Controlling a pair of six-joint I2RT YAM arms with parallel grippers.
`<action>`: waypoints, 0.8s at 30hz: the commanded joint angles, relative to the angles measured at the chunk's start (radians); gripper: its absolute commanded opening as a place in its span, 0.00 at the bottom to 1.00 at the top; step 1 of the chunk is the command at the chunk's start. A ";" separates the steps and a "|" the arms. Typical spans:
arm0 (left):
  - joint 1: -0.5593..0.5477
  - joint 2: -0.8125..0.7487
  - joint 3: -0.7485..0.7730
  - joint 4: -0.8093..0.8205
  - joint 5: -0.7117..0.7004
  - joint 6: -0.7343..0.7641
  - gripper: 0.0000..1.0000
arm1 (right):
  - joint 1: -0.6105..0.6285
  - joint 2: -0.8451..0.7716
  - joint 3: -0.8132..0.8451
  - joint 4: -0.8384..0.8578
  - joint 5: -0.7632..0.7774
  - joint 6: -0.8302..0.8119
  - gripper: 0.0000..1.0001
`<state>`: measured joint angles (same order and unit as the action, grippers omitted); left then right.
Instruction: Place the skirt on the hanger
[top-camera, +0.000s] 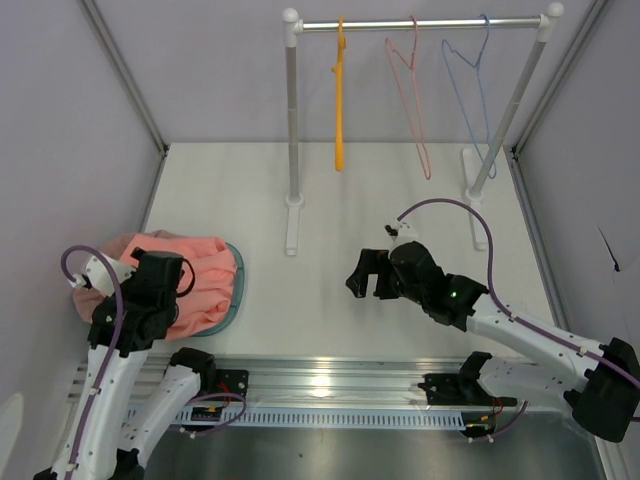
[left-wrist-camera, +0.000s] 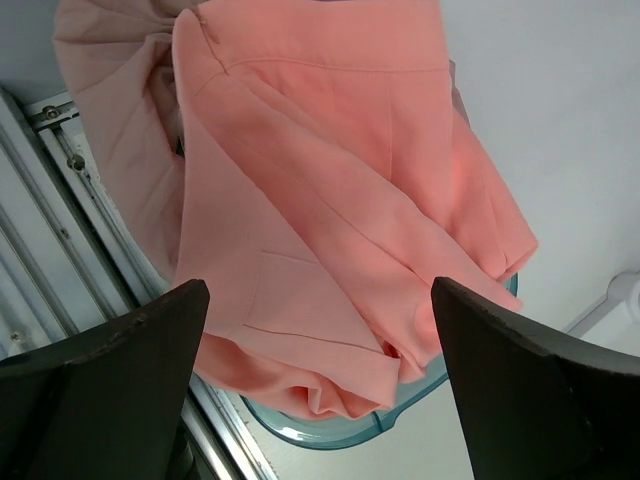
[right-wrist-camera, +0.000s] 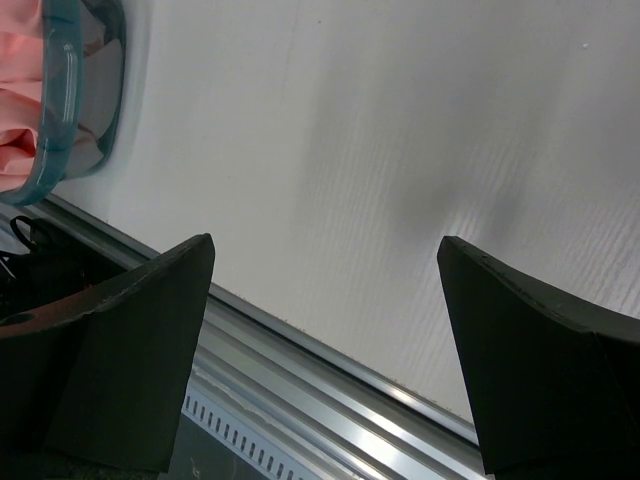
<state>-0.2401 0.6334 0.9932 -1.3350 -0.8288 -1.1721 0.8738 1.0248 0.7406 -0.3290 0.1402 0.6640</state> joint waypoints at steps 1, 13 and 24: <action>0.031 -0.008 0.025 -0.135 -0.035 -0.047 0.99 | 0.004 0.011 -0.006 0.045 -0.017 -0.021 0.99; 0.163 0.109 -0.019 -0.075 -0.053 -0.015 0.99 | 0.005 0.024 -0.027 0.051 -0.024 -0.018 0.99; 0.377 0.189 -0.103 0.183 0.132 0.176 0.88 | 0.002 0.073 -0.027 0.065 -0.037 -0.020 0.99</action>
<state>0.1024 0.7994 0.9039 -1.2617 -0.7685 -1.0813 0.8738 1.0897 0.7158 -0.3061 0.1112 0.6540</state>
